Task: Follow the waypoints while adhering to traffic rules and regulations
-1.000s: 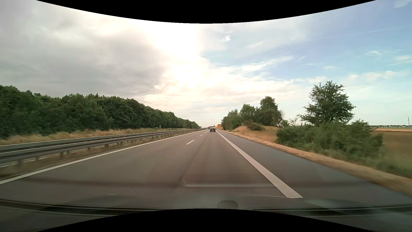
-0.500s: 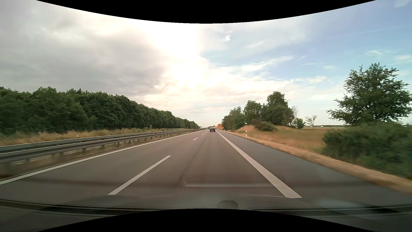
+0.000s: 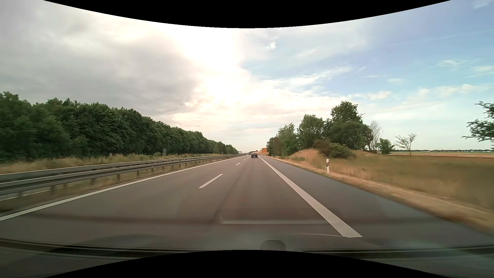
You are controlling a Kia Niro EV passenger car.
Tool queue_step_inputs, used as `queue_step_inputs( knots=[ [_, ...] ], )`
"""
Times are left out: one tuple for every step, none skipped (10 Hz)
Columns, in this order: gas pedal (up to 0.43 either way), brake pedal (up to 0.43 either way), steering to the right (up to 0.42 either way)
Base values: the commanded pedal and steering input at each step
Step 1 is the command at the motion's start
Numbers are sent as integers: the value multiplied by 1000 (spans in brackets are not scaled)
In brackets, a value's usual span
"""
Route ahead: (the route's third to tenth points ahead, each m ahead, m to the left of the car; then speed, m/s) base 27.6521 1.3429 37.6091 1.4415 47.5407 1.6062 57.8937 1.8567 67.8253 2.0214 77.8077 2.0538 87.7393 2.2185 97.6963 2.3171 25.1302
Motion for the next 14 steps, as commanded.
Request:
queue_step_inputs(
  knots=[
    [268, 0, -4],
    [268, 0, -4],
    [268, 0, -3],
    [268, 0, -3],
    [268, 0, -3],
    [268, 0, -4],
    [268, 0, -3],
    [268, 0, -3],
    [268, 0, -4],
    [268, 0, -4],
    [268, 0, -4],
    [268, 0, -4],
    [268, 0, -4],
    [268, 0, -4]
  ],
)
